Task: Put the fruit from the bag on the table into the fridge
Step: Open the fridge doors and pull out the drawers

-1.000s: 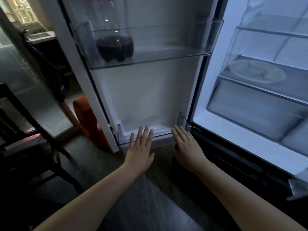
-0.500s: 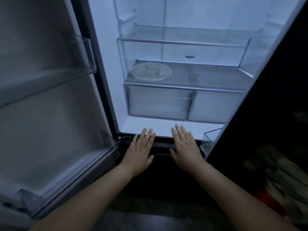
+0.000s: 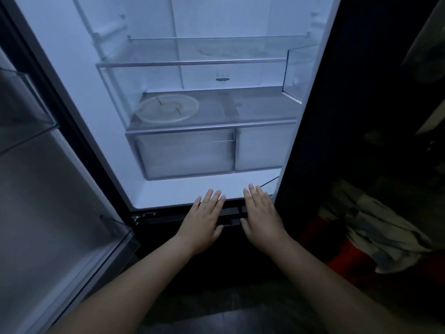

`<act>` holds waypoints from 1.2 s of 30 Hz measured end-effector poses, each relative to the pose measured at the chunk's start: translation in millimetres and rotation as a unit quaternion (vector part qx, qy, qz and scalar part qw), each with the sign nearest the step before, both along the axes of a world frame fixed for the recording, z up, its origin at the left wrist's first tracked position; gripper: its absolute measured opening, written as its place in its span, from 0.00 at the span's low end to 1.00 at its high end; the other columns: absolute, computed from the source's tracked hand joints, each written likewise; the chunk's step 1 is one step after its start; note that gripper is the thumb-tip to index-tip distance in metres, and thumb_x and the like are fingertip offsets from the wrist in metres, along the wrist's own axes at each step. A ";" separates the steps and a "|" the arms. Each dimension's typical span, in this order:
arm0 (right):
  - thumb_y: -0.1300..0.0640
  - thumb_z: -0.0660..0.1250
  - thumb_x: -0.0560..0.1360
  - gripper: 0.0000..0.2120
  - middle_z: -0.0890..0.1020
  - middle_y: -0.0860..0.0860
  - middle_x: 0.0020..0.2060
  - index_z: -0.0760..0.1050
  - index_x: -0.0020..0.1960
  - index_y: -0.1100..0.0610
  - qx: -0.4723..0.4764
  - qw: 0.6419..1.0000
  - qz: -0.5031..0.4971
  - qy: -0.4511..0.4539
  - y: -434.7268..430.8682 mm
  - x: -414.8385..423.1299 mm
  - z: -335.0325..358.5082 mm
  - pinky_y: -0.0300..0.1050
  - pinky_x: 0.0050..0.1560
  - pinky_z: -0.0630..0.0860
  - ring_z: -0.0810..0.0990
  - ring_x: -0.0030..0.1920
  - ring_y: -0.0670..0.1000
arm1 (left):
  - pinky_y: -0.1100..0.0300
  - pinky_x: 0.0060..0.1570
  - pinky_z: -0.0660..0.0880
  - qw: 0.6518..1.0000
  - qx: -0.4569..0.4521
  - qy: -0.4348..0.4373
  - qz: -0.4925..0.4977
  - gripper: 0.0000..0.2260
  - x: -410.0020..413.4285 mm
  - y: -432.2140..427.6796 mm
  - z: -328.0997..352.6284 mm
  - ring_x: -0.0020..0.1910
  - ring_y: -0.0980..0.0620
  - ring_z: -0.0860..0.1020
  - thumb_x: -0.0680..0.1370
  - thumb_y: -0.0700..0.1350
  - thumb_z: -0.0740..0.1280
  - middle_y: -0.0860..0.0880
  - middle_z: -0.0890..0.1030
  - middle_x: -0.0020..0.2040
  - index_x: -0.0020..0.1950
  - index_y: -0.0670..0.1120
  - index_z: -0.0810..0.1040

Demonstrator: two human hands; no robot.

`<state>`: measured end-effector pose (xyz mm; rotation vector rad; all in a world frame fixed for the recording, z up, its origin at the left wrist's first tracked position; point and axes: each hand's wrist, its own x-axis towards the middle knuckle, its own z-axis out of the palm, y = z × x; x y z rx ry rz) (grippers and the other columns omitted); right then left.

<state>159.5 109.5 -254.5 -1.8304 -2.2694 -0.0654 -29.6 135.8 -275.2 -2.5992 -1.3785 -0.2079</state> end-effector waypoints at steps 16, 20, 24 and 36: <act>0.52 0.73 0.67 0.34 0.71 0.58 0.68 0.68 0.70 0.62 0.031 0.998 -0.049 -0.030 -73.8 33.4 -10.8 0.50 0.70 0.54 0.70 0.69 0.56 | 0.44 0.70 0.55 0.992 -0.024 0.026 -0.118 0.36 53.0 -2.3 -6.2 0.74 0.44 0.59 0.70 0.54 0.67 0.44 0.64 0.74 0.74 0.42 0.62; 0.52 0.69 0.70 0.33 0.68 0.57 0.71 0.65 0.72 0.61 0.030 0.997 -0.054 -0.037 -101.0 52.8 -13.0 0.49 0.71 0.53 0.66 0.71 0.54 | 0.46 0.72 0.53 0.980 -0.048 0.017 -0.192 0.35 72.7 -12.0 -5.3 0.75 0.44 0.57 0.70 0.52 0.65 0.45 0.62 0.75 0.75 0.44 0.61; 0.51 0.56 0.74 0.29 0.68 0.55 0.71 0.64 0.72 0.60 0.017 0.996 -0.077 -0.027 -126.1 71.3 -11.5 0.49 0.71 0.54 0.65 0.71 0.53 | 0.51 0.73 0.45 0.968 -0.077 0.008 -0.239 0.34 96.7 -22.1 -5.2 0.76 0.47 0.50 0.73 0.49 0.65 0.47 0.56 0.77 0.77 0.45 0.55; 0.52 0.70 0.70 0.31 0.71 0.51 0.69 0.67 0.71 0.56 -0.009 0.988 -0.147 0.051 -165.9 117.8 -27.0 0.48 0.65 0.67 0.69 0.69 0.51 | 0.54 0.70 0.34 0.950 -0.085 0.057 -0.295 0.34 165.0 -45.5 -3.7 0.76 0.50 0.41 0.76 0.50 0.62 0.50 0.48 0.78 0.78 0.48 0.49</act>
